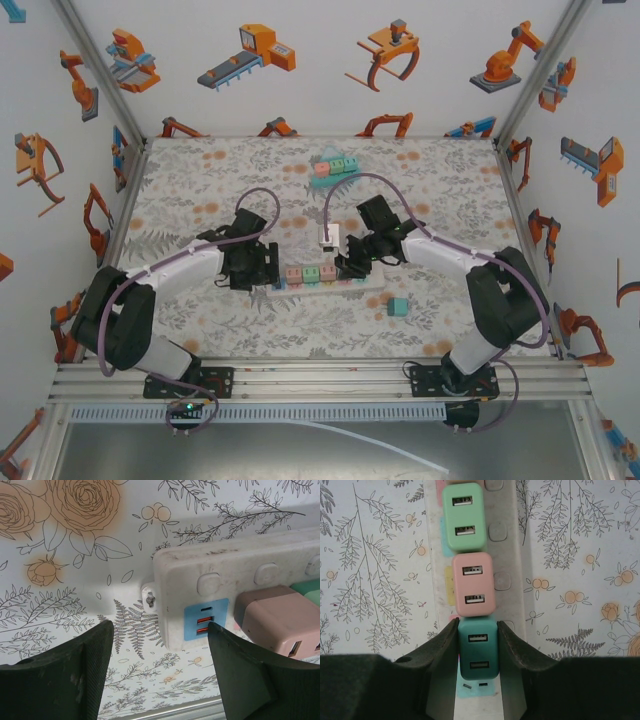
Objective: Pull the plug off the socket
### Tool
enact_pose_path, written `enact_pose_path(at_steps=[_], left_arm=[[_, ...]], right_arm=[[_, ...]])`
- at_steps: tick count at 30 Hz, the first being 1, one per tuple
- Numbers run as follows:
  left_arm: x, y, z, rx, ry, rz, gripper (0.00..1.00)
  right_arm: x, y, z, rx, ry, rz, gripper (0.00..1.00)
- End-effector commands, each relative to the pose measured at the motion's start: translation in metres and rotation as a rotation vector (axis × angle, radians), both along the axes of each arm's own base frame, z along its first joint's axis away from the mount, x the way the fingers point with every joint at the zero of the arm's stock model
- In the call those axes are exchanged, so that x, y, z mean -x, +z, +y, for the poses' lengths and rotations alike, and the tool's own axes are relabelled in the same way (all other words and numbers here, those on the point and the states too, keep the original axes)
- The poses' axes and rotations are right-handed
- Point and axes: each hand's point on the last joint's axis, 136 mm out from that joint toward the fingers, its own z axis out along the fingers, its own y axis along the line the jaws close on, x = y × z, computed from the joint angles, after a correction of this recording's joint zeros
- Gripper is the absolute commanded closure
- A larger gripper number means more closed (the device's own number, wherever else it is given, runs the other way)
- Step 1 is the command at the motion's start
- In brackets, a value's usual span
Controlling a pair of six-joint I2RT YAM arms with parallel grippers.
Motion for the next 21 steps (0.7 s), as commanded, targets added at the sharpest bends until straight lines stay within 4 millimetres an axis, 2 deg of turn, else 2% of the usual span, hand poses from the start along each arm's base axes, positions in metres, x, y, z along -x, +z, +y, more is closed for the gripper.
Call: enact_pose_path(at_steps=[1, 12, 21], left_arm=[[0.029, -0.045, 0.046, -0.256, 0.020, 0.109, 0.30], [0.029, -0.048, 0.049, -0.282, 0.035, 0.126, 0.29], [0.026, -0.044, 0.044, -0.270, 0.027, 0.117, 0.29]], right_arm=[[0.006, 0.038, 0.019, -0.120, 0.050, 0.000, 0.91], [0.009, 0.050, 0.013, -0.121, 0.036, -0.029, 0.96], [0.012, 0.058, 0.009, -0.128, 0.019, -0.044, 0.98]])
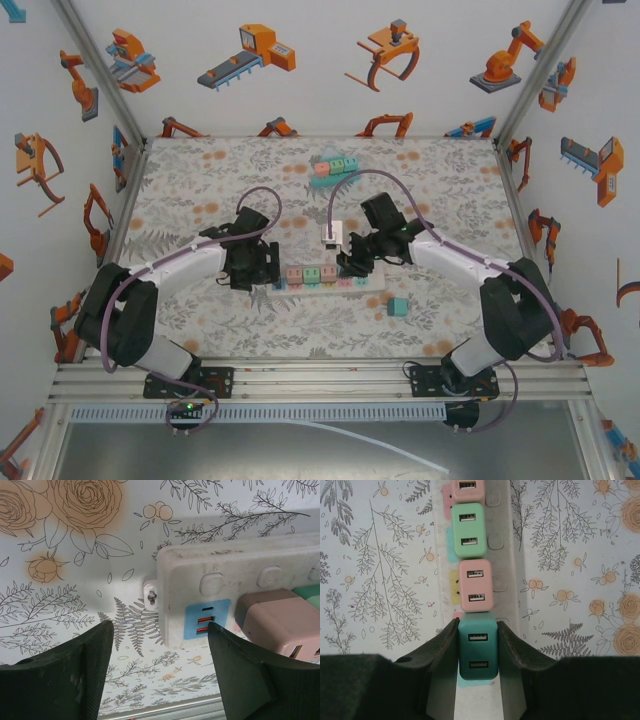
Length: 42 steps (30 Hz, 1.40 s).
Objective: Pull the plug off the socket
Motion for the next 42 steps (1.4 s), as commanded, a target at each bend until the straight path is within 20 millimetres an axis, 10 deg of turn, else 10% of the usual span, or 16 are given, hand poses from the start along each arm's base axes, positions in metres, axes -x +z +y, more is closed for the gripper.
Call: enact_pose_path(at_steps=[1, 11, 20, 29, 42], left_arm=[[0.026, -0.042, 0.043, -0.240, 0.013, 0.093, 0.29], [-0.003, 0.012, 0.011, -0.090, -0.012, -0.054, 0.29], [-0.013, 0.108, -0.024, 0.124, -0.135, -0.224, 0.24], [0.025, 0.206, -0.053, 0.415, -0.417, -0.476, 0.13], [0.118, 0.233, -0.072, 0.608, -0.920, -0.566, 0.03]], right_arm=[[0.007, 0.033, 0.010, -0.096, 0.031, -0.026, 0.98], [-0.006, 0.096, -0.016, -0.211, -0.456, 0.151, 0.97], [0.008, 0.130, -0.105, -0.484, -1.080, 0.354, 0.97], [0.040, 0.084, -0.177, -0.705, -1.450, 0.528, 1.00], [0.034, 0.023, -0.144, -0.652, -1.388, 0.694, 1.00]])
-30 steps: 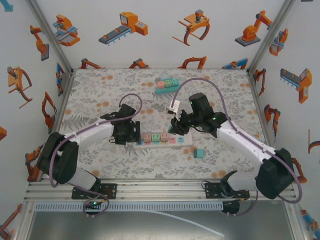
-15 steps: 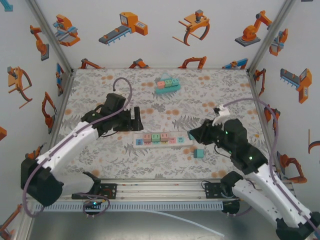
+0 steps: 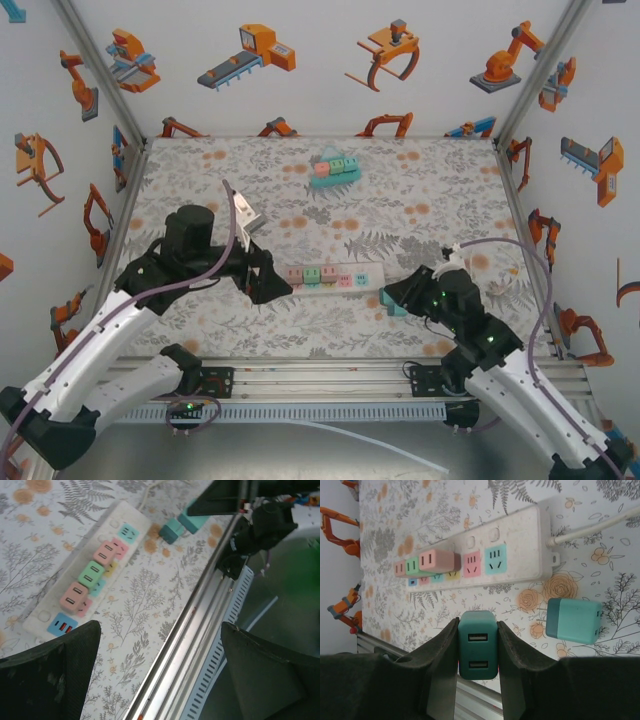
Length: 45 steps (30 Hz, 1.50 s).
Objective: Pull the plug off the socket
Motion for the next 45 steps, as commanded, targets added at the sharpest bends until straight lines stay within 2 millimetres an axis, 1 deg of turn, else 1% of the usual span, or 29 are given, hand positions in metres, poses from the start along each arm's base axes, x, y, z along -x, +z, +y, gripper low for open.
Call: enact_pose_path(at_steps=[1, 7, 11, 13, 18, 23, 26, 28, 32, 38, 43, 45], left_arm=[[0.020, -0.006, -0.005, -0.011, -0.125, -0.033, 0.03], [0.024, -0.014, -0.008, -0.037, -0.156, -0.062, 0.03], [0.026, -0.020, -0.009, -0.058, -0.173, -0.060, 0.03], [0.026, -0.022, -0.008, -0.071, -0.172, -0.061, 0.03], [0.022, -0.023, -0.007, -0.085, -0.155, -0.073, 0.03], [0.021, -0.026, -0.007, -0.093, -0.150, -0.064, 0.03], [0.019, -0.029, -0.008, -0.098, -0.146, -0.055, 0.03], [0.019, -0.030, -0.009, -0.101, -0.144, -0.047, 0.03], [0.016, -0.029, -0.010, -0.102, -0.141, -0.046, 0.03], [0.012, -0.029, -0.012, -0.099, -0.128, -0.048, 0.03], [0.012, -0.032, -0.011, -0.104, -0.117, -0.040, 0.03], [0.009, -0.032, -0.009, -0.112, -0.093, -0.043, 0.03]], right_arm=[[-0.013, 0.002, 0.015, -0.054, 0.018, -0.027, 1.00], [-0.028, -0.021, 0.030, 0.016, 0.071, -0.009, 1.00], [-0.033, -0.039, 0.040, 0.044, 0.118, 0.021, 1.00], [-0.034, -0.048, 0.043, 0.053, 0.127, 0.040, 0.98], [-0.038, -0.063, 0.043, 0.094, 0.124, 0.072, 0.86], [-0.040, -0.073, 0.041, 0.140, 0.129, 0.087, 0.78], [-0.039, -0.075, 0.041, 0.156, 0.135, 0.105, 0.73], [-0.039, -0.077, 0.037, 0.175, 0.119, 0.123, 0.68], [-0.036, -0.078, 0.031, 0.199, 0.102, 0.134, 0.63], [-0.030, -0.071, 0.022, 0.211, 0.090, 0.121, 0.56], [-0.027, -0.061, 0.013, 0.230, 0.074, 0.081, 0.54], [-0.026, -0.054, 0.008, 0.244, 0.063, 0.054, 0.54]])
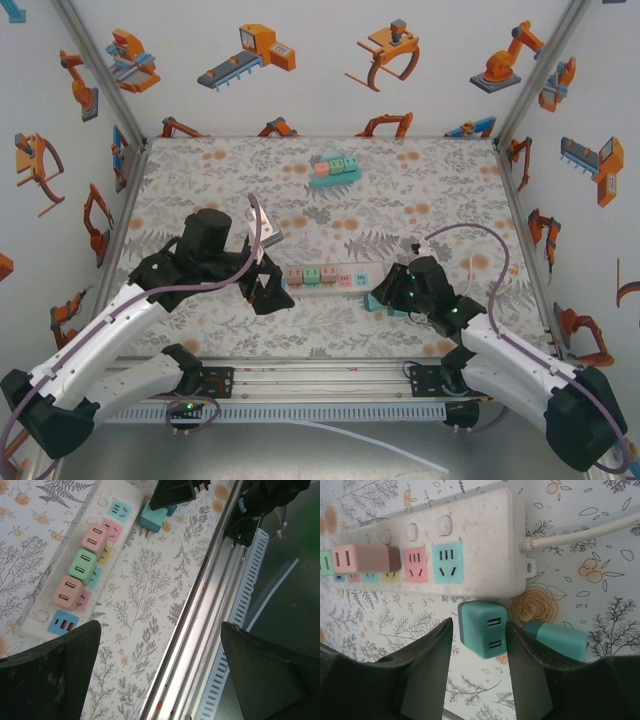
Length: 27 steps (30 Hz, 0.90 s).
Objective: Pull the plug off the socket
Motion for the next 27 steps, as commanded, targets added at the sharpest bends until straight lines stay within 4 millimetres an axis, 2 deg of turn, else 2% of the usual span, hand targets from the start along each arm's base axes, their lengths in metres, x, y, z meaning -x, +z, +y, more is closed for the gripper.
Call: enact_pose_path(at_steps=[1, 4, 10, 13, 17, 19, 22, 27], left_arm=[[-0.003, -0.003, 0.002, -0.009, 0.033, -0.002, 0.03], [-0.016, -0.007, 0.010, -0.041, 0.127, -0.020, 0.03], [-0.043, -0.003, 0.029, -0.072, 0.325, -0.067, 0.03], [-0.057, -0.001, 0.040, -0.078, 0.444, -0.083, 0.03], [-0.068, 0.001, 0.048, -0.048, 0.537, -0.093, 0.03], [-0.073, 0.001, 0.051, -0.036, 0.578, -0.091, 0.03], [-0.079, -0.004, 0.056, -0.047, 0.628, -0.088, 0.03], [-0.095, -0.015, 0.068, -0.044, 0.757, -0.011, 0.03]], right_arm=[[-0.001, 0.012, -0.012, 0.056, -0.022, -0.051, 0.54], [-0.003, 0.030, -0.018, 0.082, -0.014, -0.121, 0.54], [-0.013, 0.080, -0.018, 0.172, 0.063, -0.319, 0.54], [-0.020, 0.107, -0.006, 0.240, 0.176, -0.456, 0.54], [-0.023, 0.143, 0.026, 0.349, 0.434, -0.722, 0.54], [-0.021, 0.155, 0.042, 0.404, 0.563, -0.835, 0.54], [-0.018, 0.163, 0.062, 0.466, 0.754, -0.902, 0.53], [0.000, 0.155, 0.093, 0.480, 1.094, -0.928, 0.53]])
